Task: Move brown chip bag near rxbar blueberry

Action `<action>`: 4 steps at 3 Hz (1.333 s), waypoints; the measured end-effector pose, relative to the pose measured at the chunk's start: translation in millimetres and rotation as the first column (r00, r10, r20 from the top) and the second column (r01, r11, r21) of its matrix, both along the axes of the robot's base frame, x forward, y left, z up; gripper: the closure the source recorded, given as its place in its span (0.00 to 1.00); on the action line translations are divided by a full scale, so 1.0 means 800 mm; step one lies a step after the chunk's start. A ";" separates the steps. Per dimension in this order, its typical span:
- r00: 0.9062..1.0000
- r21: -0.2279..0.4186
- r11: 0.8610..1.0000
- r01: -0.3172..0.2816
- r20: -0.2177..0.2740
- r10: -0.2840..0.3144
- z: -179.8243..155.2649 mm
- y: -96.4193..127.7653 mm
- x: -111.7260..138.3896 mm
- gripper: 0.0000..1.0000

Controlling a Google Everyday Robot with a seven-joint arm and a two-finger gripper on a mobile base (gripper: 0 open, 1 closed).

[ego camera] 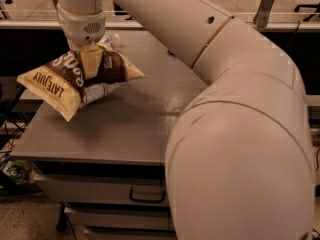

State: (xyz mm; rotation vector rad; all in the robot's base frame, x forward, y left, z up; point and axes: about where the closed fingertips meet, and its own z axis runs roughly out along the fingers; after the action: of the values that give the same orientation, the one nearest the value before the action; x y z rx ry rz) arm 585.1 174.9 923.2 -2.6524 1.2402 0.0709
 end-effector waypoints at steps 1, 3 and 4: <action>0.998 0.081 0.996 0.024 0.050 -0.028 0.033 0.007 0.021 1.00; 0.984 0.047 0.990 0.133 0.109 -0.138 0.045 -0.009 0.030 1.00; 0.948 0.036 0.959 0.280 0.145 -0.283 0.065 -0.062 0.026 1.00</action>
Offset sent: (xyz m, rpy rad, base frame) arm 0.0162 0.0045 0.0259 0.0760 -0.0481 -0.0263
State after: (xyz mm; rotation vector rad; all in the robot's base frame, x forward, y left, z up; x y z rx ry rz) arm 606.3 125.1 975.4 -2.3887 1.5427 -0.1592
